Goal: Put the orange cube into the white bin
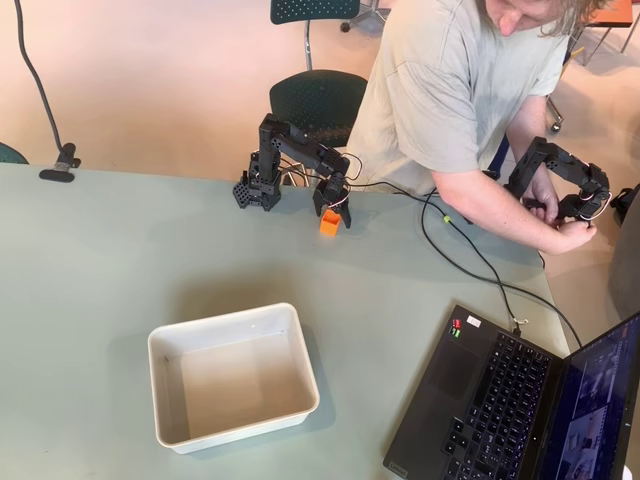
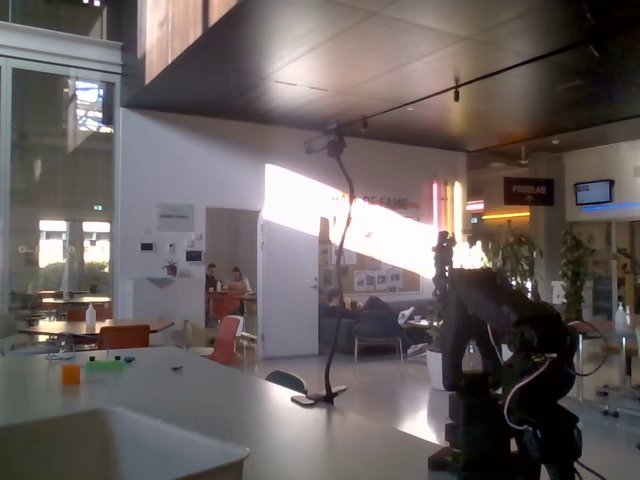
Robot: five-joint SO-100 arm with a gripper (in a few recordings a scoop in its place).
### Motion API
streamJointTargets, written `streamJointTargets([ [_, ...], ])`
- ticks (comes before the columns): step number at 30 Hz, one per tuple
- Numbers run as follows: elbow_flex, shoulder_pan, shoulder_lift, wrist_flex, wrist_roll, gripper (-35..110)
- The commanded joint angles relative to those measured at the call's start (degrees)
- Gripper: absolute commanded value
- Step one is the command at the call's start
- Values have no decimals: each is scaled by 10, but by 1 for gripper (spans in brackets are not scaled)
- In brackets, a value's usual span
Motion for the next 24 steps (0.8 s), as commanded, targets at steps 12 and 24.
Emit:
streamJointTargets([
  [12,-11,-2,-58,-8,4,54],
  [24,-11,-3,-52,-16,24,28],
])
